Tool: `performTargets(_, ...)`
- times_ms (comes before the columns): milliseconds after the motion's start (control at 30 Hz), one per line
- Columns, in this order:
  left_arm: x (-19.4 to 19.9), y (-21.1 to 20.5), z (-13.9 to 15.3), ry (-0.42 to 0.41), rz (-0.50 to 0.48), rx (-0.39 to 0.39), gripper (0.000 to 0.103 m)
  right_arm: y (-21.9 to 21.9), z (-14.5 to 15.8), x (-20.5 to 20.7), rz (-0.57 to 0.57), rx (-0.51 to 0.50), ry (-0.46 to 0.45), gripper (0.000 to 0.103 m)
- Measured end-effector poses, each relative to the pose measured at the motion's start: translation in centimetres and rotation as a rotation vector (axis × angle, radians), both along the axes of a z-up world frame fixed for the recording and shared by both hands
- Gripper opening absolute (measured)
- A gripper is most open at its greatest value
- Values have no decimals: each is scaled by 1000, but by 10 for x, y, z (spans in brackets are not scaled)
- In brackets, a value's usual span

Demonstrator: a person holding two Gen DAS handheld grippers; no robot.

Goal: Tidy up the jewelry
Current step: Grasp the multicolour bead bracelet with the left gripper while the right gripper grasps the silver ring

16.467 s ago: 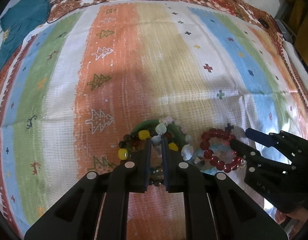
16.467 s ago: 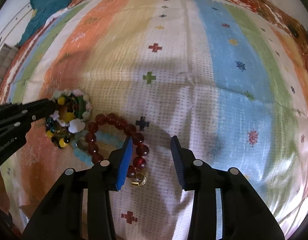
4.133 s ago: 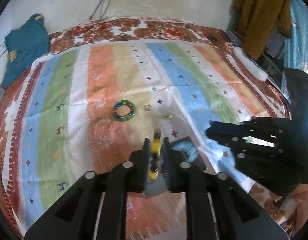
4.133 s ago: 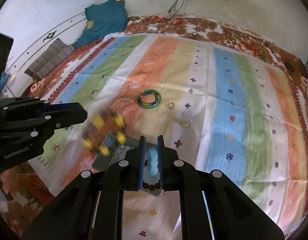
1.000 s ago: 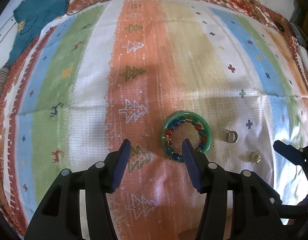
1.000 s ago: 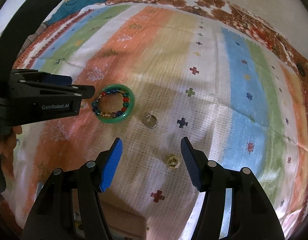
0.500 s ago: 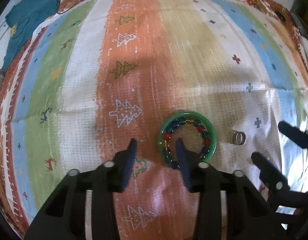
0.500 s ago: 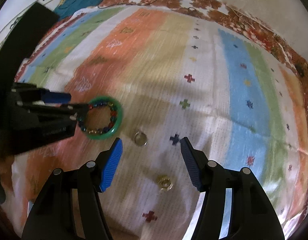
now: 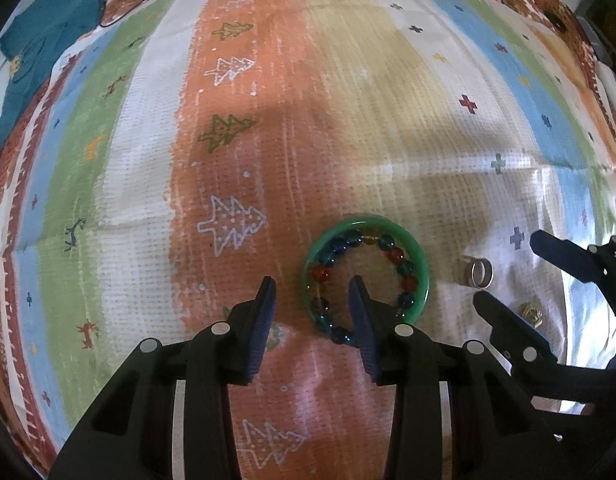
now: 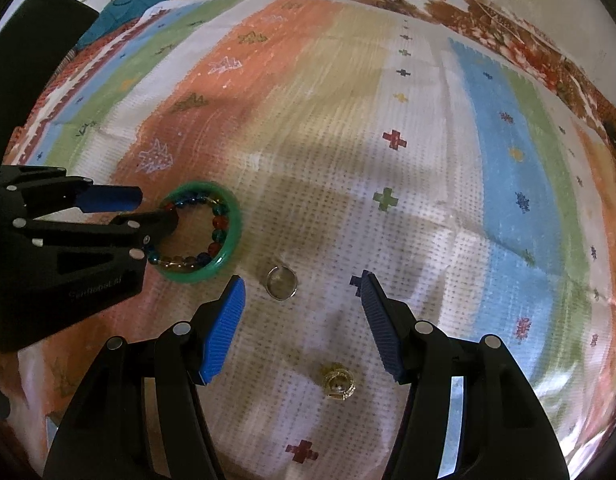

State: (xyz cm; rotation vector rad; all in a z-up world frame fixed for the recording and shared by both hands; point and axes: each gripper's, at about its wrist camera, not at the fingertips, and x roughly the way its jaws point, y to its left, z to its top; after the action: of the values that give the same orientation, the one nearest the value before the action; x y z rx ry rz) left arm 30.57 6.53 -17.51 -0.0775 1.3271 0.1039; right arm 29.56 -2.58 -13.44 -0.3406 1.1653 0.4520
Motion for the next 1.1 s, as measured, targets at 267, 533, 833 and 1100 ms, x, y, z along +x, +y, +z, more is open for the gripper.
performTargets(267, 2, -8, -5, 6, -15, 35, 20, 3, -9, 4, -3, 6, 29, 41)
performTargets(533, -1, -3, -6, 4, -19, 44, 10, 1, -13, 6, -11, 2, 35, 26)
performTargets(833, -4, -6, -6, -1, -37, 52, 9, 2, -15, 5, 6, 2, 29, 19)
performTargets(1100, -8, -5, 10, -38, -30, 43, 9, -2, -9, 6, -11, 12, 25, 19)
